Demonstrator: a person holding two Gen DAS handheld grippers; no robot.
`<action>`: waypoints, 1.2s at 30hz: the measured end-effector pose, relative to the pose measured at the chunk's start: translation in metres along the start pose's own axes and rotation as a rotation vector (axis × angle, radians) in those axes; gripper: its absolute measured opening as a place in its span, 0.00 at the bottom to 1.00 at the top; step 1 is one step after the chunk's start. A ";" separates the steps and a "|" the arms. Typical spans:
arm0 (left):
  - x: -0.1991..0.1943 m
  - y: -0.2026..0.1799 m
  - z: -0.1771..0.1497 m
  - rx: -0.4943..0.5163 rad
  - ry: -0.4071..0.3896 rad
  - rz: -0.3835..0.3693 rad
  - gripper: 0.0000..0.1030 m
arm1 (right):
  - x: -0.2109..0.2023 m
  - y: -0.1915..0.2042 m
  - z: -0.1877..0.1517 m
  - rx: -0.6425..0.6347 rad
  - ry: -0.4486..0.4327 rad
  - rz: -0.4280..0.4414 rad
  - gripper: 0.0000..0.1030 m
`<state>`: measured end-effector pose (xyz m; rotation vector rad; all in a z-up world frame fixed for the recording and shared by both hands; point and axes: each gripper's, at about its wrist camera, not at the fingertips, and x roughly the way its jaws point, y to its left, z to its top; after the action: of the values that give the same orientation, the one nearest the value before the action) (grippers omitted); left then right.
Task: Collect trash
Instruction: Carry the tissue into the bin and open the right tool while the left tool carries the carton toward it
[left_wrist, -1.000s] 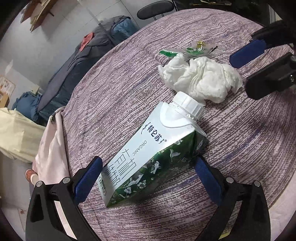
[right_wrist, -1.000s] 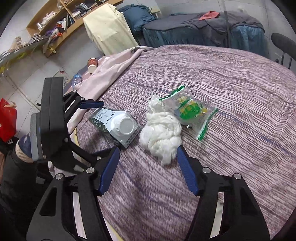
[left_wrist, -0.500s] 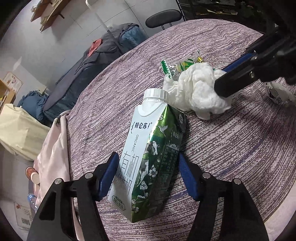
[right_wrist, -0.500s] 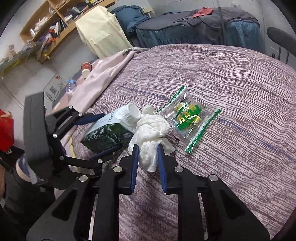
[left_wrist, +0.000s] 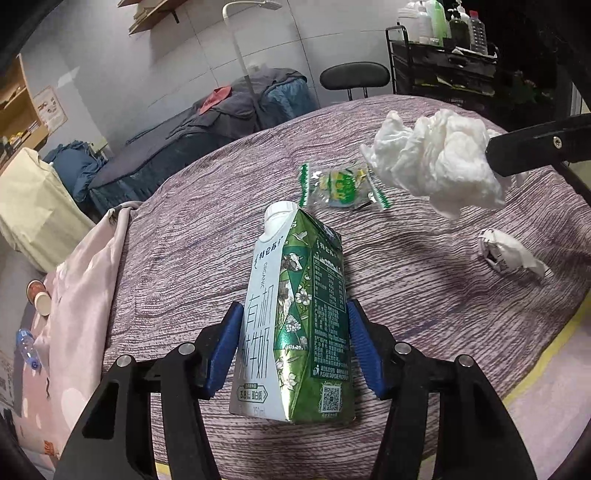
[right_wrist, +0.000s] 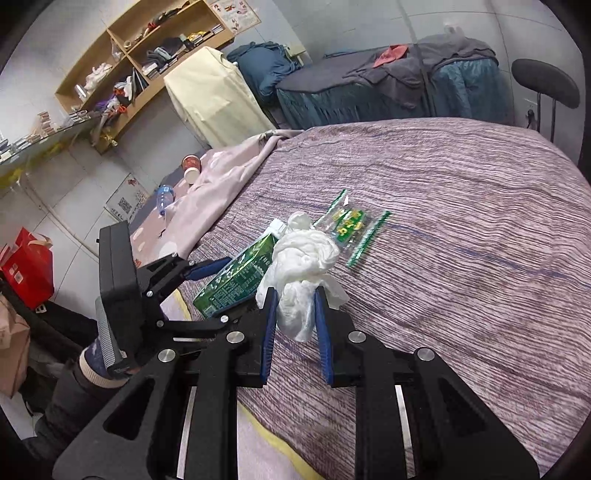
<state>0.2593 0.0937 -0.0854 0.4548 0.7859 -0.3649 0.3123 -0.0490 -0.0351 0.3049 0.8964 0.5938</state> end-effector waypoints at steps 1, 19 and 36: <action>-0.004 -0.005 0.001 -0.009 -0.009 -0.010 0.55 | -0.008 -0.003 -0.003 0.005 -0.013 -0.003 0.21; -0.097 -0.120 0.036 -0.100 -0.267 -0.181 0.55 | -0.154 -0.071 -0.075 0.070 -0.238 -0.158 0.21; -0.102 -0.235 0.065 -0.114 -0.304 -0.302 0.55 | -0.265 -0.159 -0.162 0.210 -0.363 -0.442 0.21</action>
<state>0.1193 -0.1237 -0.0291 0.1660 0.5741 -0.6508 0.1110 -0.3341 -0.0393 0.3753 0.6442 0.0295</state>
